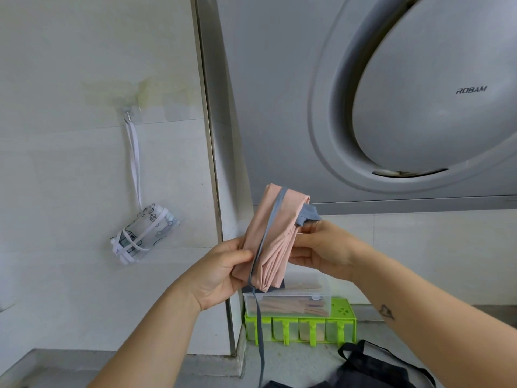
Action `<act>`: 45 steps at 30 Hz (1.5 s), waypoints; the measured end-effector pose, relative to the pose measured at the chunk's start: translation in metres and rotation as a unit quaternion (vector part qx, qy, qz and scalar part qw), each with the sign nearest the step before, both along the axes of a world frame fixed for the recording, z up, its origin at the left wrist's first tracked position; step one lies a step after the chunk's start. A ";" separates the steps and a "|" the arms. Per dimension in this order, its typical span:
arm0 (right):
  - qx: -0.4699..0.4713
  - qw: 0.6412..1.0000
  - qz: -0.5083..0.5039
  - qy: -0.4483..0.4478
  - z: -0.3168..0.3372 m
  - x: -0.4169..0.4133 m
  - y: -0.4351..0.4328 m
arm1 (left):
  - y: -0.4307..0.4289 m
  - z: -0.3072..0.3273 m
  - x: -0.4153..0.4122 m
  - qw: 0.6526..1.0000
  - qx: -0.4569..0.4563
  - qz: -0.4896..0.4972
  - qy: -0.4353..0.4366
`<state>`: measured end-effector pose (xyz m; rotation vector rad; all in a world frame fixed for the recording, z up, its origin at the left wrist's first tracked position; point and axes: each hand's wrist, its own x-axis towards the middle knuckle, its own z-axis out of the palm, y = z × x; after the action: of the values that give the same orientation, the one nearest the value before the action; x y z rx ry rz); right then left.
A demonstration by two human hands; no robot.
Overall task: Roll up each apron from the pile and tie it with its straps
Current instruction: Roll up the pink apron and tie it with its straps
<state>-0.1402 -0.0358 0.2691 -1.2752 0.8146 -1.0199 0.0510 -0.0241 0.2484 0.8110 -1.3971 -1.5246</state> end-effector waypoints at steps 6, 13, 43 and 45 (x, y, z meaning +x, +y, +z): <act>0.058 0.990 0.053 -0.117 -0.009 0.002 0.007 | -0.002 0.005 0.006 0.986 -0.101 0.084 -0.100; -0.026 0.992 -0.063 -0.108 -0.022 0.016 0.002 | -0.006 0.011 0.004 0.957 -0.158 0.094 -0.224; -0.056 0.995 -0.052 0.070 -0.040 0.010 -0.011 | -0.009 -0.005 -0.022 0.989 0.027 0.098 0.109; -0.038 0.997 -0.044 0.058 -0.041 0.009 -0.006 | -0.011 -0.008 -0.020 0.985 0.009 0.145 0.088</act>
<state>-0.1317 -0.0417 0.2276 -1.3835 0.9342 -1.0630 0.0308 -0.0355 0.2408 0.8288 -1.0853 -1.3483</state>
